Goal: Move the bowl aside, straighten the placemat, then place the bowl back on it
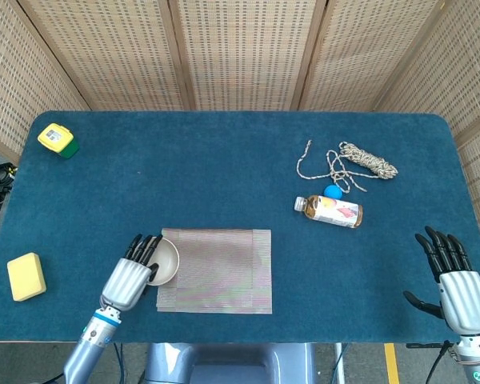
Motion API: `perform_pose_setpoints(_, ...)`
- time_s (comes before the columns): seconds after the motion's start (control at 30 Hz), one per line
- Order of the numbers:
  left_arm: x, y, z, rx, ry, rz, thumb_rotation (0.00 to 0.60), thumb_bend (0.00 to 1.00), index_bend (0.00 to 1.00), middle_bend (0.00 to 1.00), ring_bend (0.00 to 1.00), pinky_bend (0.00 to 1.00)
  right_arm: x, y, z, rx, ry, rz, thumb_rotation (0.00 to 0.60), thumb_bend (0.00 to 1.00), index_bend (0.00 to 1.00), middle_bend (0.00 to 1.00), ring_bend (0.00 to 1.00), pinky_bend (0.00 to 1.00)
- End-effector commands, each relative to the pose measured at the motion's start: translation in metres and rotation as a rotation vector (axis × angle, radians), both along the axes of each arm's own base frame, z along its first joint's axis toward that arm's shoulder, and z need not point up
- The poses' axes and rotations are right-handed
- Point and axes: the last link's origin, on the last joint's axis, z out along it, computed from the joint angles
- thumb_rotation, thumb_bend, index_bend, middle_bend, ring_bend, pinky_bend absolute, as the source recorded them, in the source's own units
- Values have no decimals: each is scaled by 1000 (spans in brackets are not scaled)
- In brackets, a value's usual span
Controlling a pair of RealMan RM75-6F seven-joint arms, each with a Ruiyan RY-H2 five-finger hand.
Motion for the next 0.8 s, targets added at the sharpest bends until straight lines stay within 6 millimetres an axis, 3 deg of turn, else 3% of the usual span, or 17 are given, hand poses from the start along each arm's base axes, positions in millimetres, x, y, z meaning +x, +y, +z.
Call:
perform_pose_setpoints(0.03,-19,8,26,66,9,32,600,488,692,0,0,0,0,0,-1,3,2,0,600,127,0,0,0,0)
perform_pose_setpoints(0.13,-40,17,47,108,14,84,600,483,686,0,0,0,1,0,-2,6,7,1,600,127,0,0,0,0)
perform_pose_setpoints(0.4,-86,36,79,161,13,233,600,464,673,0,0,0,2,1,-4,7,16,0,600,127,0,0,0,0)
perform_pose_setpoints(0.6,-114,44,88,173,40,300,600,463,669,0,0,0,2,1,-8,14,28,-1,600,127,0,0,0,0)
perform_pose_setpoints(0.8,-128,43,79,138,64,338,600,457,630,0,0,0,2,0,-9,17,31,-8,600,126,0,0,0,0)
